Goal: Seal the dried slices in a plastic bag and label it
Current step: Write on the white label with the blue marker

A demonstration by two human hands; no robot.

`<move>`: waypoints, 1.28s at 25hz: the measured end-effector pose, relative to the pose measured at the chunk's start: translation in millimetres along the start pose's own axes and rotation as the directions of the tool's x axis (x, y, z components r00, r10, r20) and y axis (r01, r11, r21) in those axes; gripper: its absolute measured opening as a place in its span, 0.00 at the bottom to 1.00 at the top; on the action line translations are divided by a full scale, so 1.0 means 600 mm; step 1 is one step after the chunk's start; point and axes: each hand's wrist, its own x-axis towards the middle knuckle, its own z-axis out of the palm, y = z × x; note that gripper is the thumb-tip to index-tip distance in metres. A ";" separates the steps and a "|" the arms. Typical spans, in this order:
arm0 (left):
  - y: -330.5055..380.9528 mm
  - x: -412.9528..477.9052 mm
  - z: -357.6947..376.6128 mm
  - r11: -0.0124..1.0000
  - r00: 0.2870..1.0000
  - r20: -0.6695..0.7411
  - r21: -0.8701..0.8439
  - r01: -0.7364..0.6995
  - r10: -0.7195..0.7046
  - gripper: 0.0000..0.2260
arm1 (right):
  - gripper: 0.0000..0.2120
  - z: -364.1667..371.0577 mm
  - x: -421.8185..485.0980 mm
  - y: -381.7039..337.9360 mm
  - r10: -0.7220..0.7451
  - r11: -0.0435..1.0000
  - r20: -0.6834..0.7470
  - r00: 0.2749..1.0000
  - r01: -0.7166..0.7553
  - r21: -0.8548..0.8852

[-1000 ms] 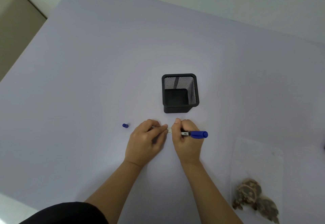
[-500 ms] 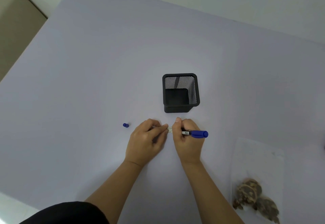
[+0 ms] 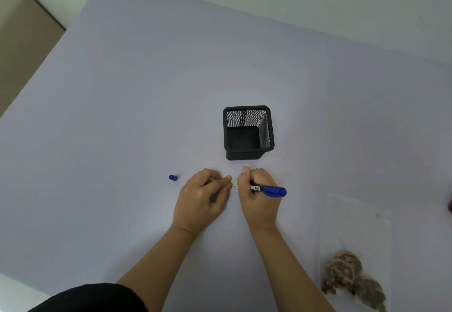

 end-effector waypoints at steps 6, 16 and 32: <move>0.000 0.001 0.000 1.000 1.000 0.019 0.005 -0.006 0.006 0.07 | 0.19 0.000 0.001 0.002 0.024 1.000 -0.006 1.000 -0.024 0.005; 0.006 0.005 -0.003 1.000 1.000 0.008 0.006 -0.009 0.009 0.07 | 0.18 -0.004 0.003 -0.001 0.013 1.000 0.002 1.000 -0.013 0.011; 0.003 0.003 0.001 1.000 1.000 0.002 0.002 -0.008 0.008 0.07 | 0.18 -0.005 0.002 0.001 -0.003 1.000 -0.005 1.000 0.003 0.020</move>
